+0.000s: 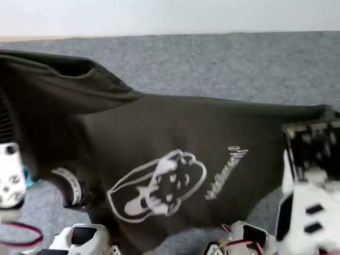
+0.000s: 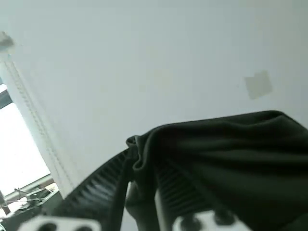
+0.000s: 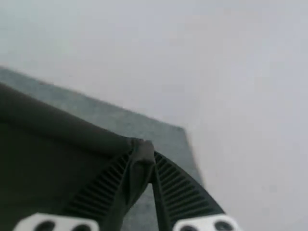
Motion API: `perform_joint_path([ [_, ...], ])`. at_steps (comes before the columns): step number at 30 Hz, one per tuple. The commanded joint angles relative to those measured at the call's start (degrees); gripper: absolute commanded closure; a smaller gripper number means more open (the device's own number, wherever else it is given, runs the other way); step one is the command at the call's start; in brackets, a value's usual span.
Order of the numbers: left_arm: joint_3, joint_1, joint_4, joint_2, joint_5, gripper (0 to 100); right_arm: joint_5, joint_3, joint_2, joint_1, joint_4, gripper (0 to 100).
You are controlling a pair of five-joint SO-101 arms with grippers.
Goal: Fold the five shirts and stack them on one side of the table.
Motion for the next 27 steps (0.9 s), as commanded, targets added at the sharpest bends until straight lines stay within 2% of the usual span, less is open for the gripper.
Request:
perform_joint_path([
  [1, 2.7, 3.3, 4.1, 0.1, -0.3, 100, 0.1, 5.0, 0.0, -3.4, 2.0, 98.7],
  [5, 8.0, 5.7, 6.6, 0.4, -0.3, 100, 0.1, 10.5, 0.1, -6.8, 1.7, 98.7],
  [11, 22.5, 5.7, 6.6, 0.1, -0.4, 100, 0.0, 18.4, 0.4, -10.2, 0.9, 98.7],
  [15, 33.7, 5.7, 5.5, 0.6, -0.4, 100, 0.0, 25.7, 0.5, -10.7, -4.3, 98.7],
  [20, 50.5, 5.3, -5.0, 0.5, -0.4, 100, 0.0, 38.4, 0.7, -10.7, -16.9, 98.7],
  [27, 72.4, 5.3, -27.4, 0.6, -0.4, 100, 0.3, 57.6, 0.7, -10.7, -37.9, 98.7],
])
